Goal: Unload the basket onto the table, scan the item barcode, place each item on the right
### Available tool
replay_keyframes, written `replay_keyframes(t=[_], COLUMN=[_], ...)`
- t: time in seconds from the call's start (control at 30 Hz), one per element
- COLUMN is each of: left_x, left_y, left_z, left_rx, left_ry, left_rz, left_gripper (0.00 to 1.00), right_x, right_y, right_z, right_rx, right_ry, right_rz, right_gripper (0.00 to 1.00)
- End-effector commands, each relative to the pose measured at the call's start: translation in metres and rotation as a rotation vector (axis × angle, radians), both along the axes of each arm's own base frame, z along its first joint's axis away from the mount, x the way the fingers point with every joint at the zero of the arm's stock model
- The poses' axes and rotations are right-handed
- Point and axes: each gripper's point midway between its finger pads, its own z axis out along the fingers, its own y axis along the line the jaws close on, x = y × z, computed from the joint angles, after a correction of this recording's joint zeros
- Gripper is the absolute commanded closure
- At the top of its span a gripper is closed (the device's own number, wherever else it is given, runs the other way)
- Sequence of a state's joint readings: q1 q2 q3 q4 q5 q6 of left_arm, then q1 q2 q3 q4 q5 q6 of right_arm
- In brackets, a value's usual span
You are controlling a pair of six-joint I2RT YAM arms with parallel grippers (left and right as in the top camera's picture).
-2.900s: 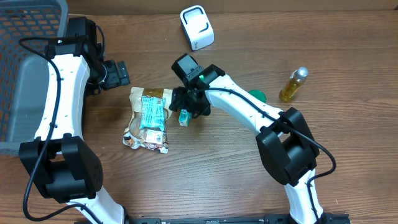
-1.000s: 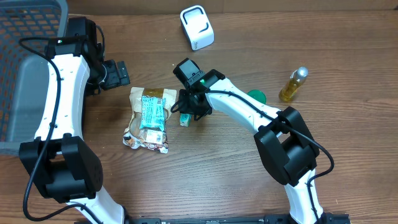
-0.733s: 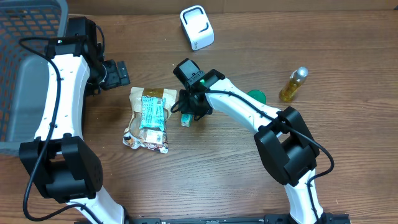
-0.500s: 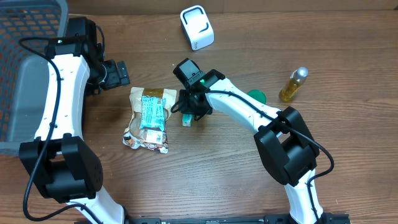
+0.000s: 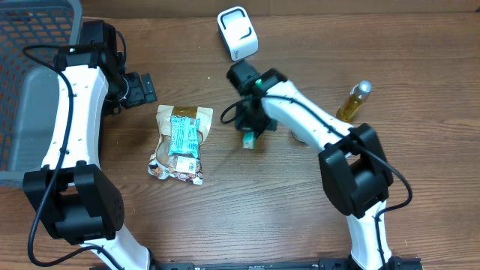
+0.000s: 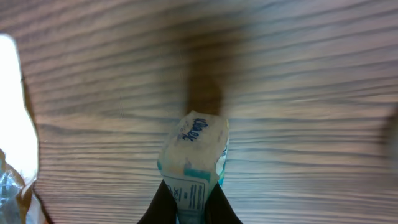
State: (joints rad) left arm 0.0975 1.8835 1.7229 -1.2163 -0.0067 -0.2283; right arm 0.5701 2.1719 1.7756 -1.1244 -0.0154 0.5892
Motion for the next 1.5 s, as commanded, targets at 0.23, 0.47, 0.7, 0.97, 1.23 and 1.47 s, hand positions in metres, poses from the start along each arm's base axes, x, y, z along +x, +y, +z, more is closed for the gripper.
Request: replay_keyframes(t=[0.23, 0.47, 0.7, 0.97, 1.23, 1.47], left_x=[0.0, 0.0, 0.0, 0.0, 0.0, 0.0], left_y=[-0.004, -0.004, -0.004, -0.004, -0.004, -0.004], left_z=[0.002, 0.002, 0.002, 0.002, 0.002, 0.002], left_rx=[-0.003, -0.003, -0.003, -0.003, -0.003, -0.003], left_ry=[-0.003, -0.003, -0.003, -0.003, -0.003, -0.003], left_rz=[-0.024, -0.024, -0.024, -0.024, -0.024, -0.024], left_gripper=[0.0, 0.01, 0.01, 0.0, 0.0, 0.0], right_x=[0.015, 0.013, 0.012, 0.024, 0.066, 0.071], right_y=[-0.01, -0.006, -0.006, -0.012, -0.012, -0.038], right_z=[0.028, 0.027, 0.027, 0.028, 0.036, 0.034], right_rx=[-0.001, -0.002, -0.002, -0.037, 0.0, -0.044], right_ry=[-0.049, -0.049, -0.048, -0.103, -0.25, -0.235], right_rz=[0.067, 0.078, 0.078, 0.067, 0.022, -0.024], right_gripper=[0.92, 0.91, 0.73, 0.59, 0.59, 0.65])
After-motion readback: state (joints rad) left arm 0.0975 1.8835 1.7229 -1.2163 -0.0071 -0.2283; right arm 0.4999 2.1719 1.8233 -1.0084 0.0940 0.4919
